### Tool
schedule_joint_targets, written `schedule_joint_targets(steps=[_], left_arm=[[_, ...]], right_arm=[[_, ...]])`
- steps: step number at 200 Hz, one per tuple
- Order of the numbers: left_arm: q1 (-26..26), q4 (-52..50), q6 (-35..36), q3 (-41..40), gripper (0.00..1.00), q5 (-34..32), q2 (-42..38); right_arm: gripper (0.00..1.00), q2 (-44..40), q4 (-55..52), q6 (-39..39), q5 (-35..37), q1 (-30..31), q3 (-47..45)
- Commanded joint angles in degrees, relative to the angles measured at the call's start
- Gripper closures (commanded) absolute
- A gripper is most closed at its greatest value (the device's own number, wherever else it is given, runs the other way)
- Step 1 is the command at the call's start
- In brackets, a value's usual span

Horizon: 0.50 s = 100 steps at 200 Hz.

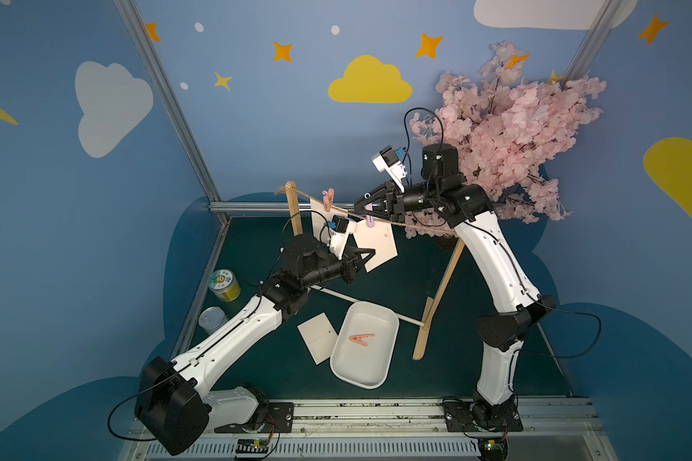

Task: Remove the postcards from the strings
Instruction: Remove the clamp from the clothesline.

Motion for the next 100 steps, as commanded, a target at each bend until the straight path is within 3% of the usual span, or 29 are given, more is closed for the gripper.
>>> schedule_joint_targets(steps=[1, 100], left_arm=[[0.3, 0.8, 0.5, -0.4, 0.97, 0.1, -0.6], [0.3, 0.8, -0.5, -2.1, 0.97, 0.1, -0.9]], right_arm=[[1.0, -0.1, -2.3, -2.0, 3.0, 1.2, 1.3], [1.0, -3.3, 0.7, -2.0, 7.9, 1.3, -1.5]])
